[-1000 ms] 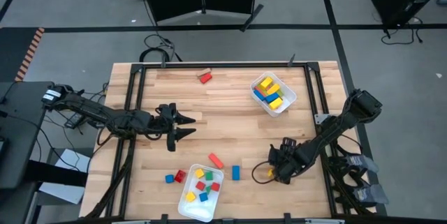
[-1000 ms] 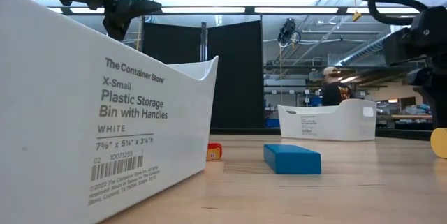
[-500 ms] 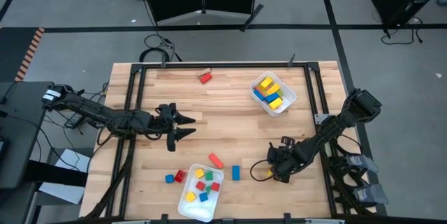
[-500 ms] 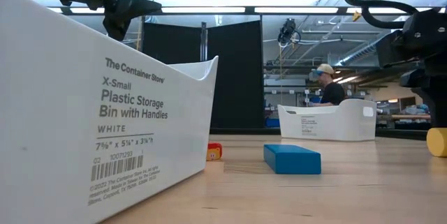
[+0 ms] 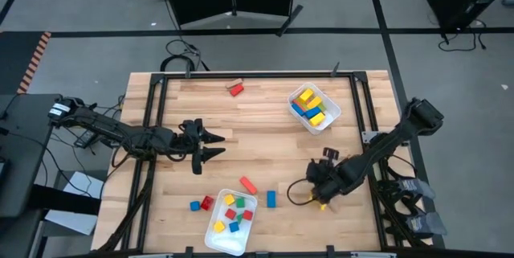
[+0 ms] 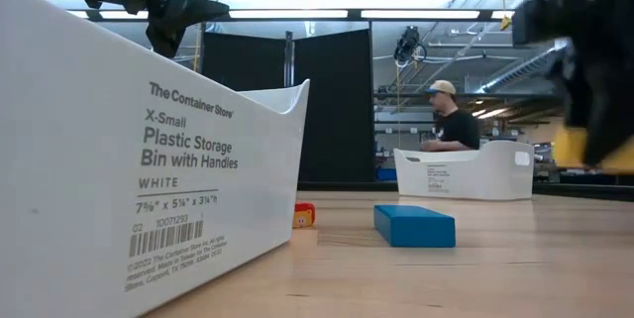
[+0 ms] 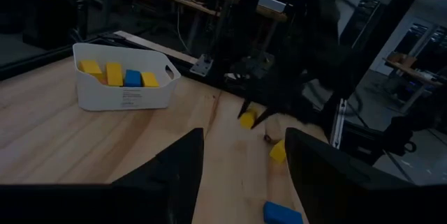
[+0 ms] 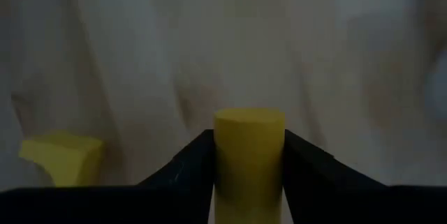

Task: Sort blocks by size
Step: Put the yellow cylindrical block into the top white bin

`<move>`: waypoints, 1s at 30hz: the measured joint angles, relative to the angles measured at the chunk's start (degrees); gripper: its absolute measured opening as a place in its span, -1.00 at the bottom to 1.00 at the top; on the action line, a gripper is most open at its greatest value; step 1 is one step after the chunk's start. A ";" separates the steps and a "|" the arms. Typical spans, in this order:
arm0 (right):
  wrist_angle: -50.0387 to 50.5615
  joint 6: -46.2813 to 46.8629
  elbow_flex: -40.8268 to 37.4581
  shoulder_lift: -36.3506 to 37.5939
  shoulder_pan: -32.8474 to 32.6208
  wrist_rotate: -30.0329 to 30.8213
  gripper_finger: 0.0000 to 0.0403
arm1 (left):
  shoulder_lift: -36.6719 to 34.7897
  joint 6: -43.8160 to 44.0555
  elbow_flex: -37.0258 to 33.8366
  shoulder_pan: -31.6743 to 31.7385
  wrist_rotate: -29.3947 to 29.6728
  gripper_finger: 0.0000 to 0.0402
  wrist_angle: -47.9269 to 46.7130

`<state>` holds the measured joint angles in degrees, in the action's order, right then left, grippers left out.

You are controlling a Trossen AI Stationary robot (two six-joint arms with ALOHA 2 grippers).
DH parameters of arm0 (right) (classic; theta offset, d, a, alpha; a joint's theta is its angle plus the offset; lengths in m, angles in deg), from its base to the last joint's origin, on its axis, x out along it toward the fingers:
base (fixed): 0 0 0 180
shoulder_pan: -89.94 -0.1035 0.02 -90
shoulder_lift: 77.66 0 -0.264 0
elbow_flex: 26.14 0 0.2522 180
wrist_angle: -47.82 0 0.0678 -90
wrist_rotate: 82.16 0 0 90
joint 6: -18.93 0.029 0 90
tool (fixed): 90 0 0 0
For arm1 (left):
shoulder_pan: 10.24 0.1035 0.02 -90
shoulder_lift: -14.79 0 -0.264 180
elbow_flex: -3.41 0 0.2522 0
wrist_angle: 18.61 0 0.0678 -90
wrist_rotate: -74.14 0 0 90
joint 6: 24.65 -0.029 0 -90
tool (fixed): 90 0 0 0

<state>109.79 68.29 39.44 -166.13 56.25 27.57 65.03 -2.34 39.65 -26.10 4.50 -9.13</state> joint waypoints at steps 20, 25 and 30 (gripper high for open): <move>0.80 -11.44 3.27 17.61 38.50 19.64 -0.30 | 0.00 0.20 0.00 0.07 2.08 0.04 0.02; -4.65 -17.01 3.25 14.96 47.51 15.08 -0.30 | 0.00 0.34 0.00 0.07 2.28 0.04 0.03; -7.66 -18.35 3.25 11.40 52.58 12.76 -0.15 | 0.00 0.39 0.00 0.09 2.28 0.04 0.03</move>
<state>102.13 49.94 42.69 -154.72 108.83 40.33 65.03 -1.95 39.65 -26.01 6.78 -9.10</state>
